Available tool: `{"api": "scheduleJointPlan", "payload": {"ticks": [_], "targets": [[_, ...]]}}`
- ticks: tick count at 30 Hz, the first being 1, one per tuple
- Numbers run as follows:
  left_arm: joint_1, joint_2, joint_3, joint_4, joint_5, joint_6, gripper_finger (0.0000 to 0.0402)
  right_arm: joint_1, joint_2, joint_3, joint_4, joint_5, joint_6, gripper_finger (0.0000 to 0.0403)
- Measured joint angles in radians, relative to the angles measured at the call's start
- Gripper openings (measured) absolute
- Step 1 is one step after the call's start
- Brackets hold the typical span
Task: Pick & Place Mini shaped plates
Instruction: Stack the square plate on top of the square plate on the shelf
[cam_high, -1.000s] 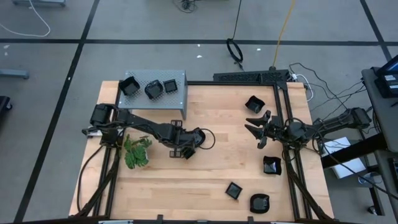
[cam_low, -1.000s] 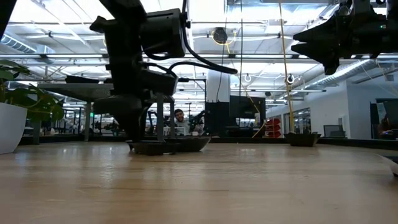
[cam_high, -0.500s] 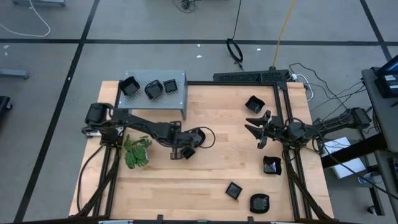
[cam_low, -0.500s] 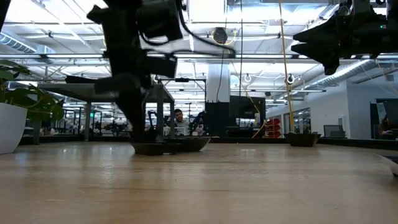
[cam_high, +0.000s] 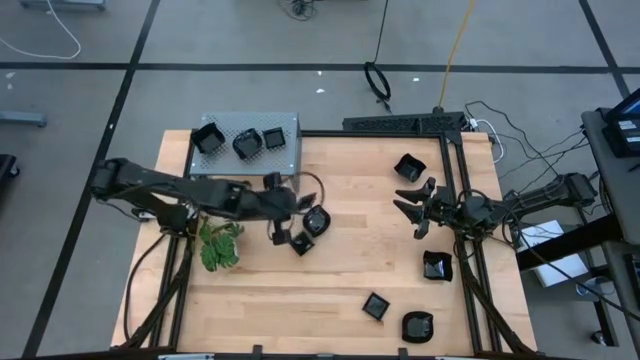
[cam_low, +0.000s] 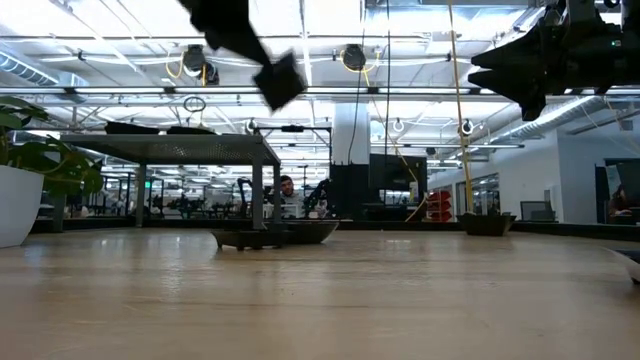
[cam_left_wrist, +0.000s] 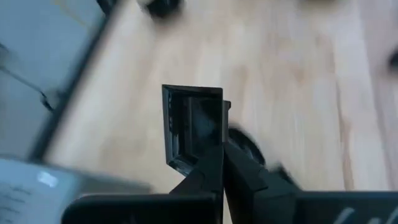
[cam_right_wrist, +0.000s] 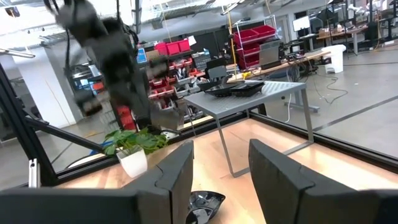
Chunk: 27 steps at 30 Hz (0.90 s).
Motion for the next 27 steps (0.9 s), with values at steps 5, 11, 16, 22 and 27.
{"api": "scheduleJointPlan", "payload": {"ticks": [5,11,16,22,27], "targets": [[0.007,-0.099,0.000,0.079,-0.176,0.115,0.0003,0.000,0.002,0.000,0.000,0.000,0.000,0.0141],[0.098,-0.194,0.000,0.048,-0.377,0.216,0.0011,0.000,0.004,0.000,-0.006,0.000,0.000,0.0141],[0.241,-0.216,0.000,0.016,-0.306,0.305,0.0003,0.000,0.004,0.000,-0.011,0.000,0.000,0.0141],[0.392,-0.184,0.000,-0.079,-0.142,0.309,0.0004,0.000,0.004,0.000,-0.018,0.000,0.000,0.0141],[0.451,-0.124,0.000,-0.085,-0.141,0.313,0.0008,0.000,0.004,0.000,-0.019,0.000,0.000,0.0141]]}}
